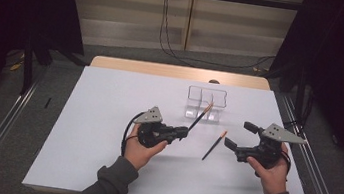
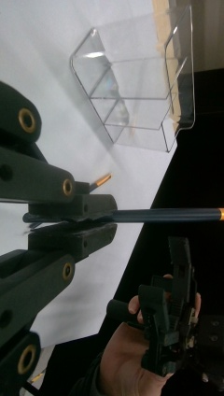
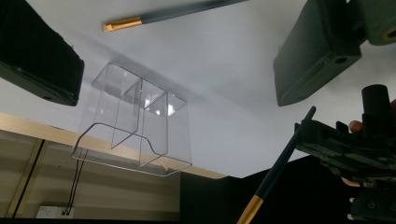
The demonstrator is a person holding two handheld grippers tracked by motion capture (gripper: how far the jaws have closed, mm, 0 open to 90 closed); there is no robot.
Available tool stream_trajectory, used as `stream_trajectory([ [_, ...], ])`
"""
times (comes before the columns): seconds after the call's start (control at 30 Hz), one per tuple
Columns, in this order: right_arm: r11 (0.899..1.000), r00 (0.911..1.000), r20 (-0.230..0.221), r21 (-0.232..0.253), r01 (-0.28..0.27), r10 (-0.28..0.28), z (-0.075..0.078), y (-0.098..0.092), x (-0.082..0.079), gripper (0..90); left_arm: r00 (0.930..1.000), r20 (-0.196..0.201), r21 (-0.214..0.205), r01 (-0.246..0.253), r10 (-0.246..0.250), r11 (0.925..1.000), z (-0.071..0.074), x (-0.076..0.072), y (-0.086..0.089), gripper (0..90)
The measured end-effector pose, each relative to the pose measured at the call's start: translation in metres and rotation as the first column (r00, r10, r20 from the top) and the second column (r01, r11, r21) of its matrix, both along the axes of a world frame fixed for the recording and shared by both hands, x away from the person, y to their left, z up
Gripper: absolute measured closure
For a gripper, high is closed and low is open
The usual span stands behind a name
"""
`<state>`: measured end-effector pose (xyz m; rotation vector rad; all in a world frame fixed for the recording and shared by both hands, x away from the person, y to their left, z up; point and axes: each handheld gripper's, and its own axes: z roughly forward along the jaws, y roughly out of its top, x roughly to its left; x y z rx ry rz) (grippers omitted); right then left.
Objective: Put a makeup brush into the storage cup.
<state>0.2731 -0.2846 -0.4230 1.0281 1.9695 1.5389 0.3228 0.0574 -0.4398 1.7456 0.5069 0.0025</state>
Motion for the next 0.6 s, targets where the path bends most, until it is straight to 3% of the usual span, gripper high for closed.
stream_trajectory([
  [0.6, 0.999, 0.9995, -0.001, 0.038, -0.03, 0.03, 0.006, 0.015, 0.007, 5.4, 0.9987, 0.005, 0.009, 0.05, -0.05, 0.9987, -0.004, -0.01, -0.014, 85.4],
])
